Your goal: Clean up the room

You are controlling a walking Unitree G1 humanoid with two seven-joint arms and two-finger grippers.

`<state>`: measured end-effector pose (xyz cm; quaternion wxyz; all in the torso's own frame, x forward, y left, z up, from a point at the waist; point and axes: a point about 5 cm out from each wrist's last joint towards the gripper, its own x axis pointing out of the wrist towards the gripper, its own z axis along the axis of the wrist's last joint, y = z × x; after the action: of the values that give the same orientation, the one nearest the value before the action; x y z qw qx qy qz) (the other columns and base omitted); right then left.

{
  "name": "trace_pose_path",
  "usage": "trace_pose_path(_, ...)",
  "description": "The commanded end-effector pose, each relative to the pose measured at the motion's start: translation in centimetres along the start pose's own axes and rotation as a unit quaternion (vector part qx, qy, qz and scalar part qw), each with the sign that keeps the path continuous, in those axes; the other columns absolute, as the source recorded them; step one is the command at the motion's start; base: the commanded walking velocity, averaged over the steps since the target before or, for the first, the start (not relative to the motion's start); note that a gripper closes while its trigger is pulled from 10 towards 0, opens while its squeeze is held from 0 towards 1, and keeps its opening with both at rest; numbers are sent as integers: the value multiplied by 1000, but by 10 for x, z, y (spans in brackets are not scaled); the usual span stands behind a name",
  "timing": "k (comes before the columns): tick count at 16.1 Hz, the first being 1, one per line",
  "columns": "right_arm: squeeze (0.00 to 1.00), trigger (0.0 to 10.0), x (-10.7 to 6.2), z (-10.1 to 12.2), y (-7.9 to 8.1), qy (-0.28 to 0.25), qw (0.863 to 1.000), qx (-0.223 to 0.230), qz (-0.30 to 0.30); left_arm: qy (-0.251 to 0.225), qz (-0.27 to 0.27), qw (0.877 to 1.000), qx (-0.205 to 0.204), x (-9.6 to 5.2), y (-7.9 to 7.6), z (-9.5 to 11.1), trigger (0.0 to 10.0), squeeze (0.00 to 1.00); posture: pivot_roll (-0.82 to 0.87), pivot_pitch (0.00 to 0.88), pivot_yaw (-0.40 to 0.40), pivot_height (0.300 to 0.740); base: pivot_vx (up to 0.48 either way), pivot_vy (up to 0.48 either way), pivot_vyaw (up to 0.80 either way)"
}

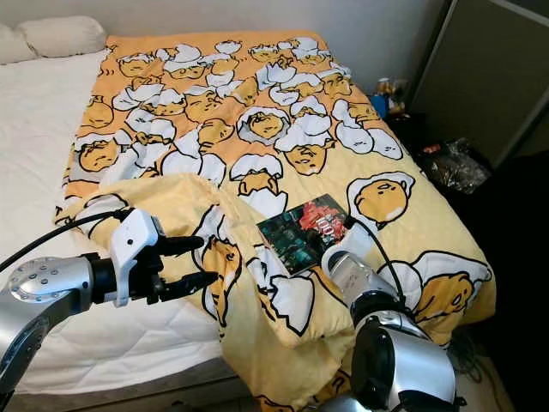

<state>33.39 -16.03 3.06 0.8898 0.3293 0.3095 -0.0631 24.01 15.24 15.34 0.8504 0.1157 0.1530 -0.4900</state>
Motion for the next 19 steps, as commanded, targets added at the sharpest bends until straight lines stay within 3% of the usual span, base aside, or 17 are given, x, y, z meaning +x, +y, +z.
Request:
trace_pose_path(1,1000,10000,0,5,1,-7,1000,12,-3,2,-10,1000,1,-2,-2,2,10000,137,53,75,4,740,0,0,0)
trace_pose_path(6,1000,10000,-1,1,-6,-11,1000,28,2,5,-21,1000,4,1,-5,2,10000,133,59,85,-3,740,0,0,0)
trace_pose_path(9,1000,10000,-1,13,3,-41,993,99,52,11,-26,1000,3,-1,-6,2,10000,137,66,107,3,740,0,0,0)
trace_pose_path(14,1000,10000,0,2,0,-11,988,147,38,15,-24,1000,2,-2,-5,3,10000,133,92,151,-6,740,0,0,0)
trace_pose_path(16,1000,10000,0,-2,1,-13,968,247,51,26,-29,999,-3,-5,-9,-2,10000,137,103,170,-7,740,0,0,0)
trace_pose_path(19,1000,10000,0,-12,-1,1,968,247,51,31,-32,999,-6,-9,-13,-2,10000,133,137,219,-11,740,0,0,0)
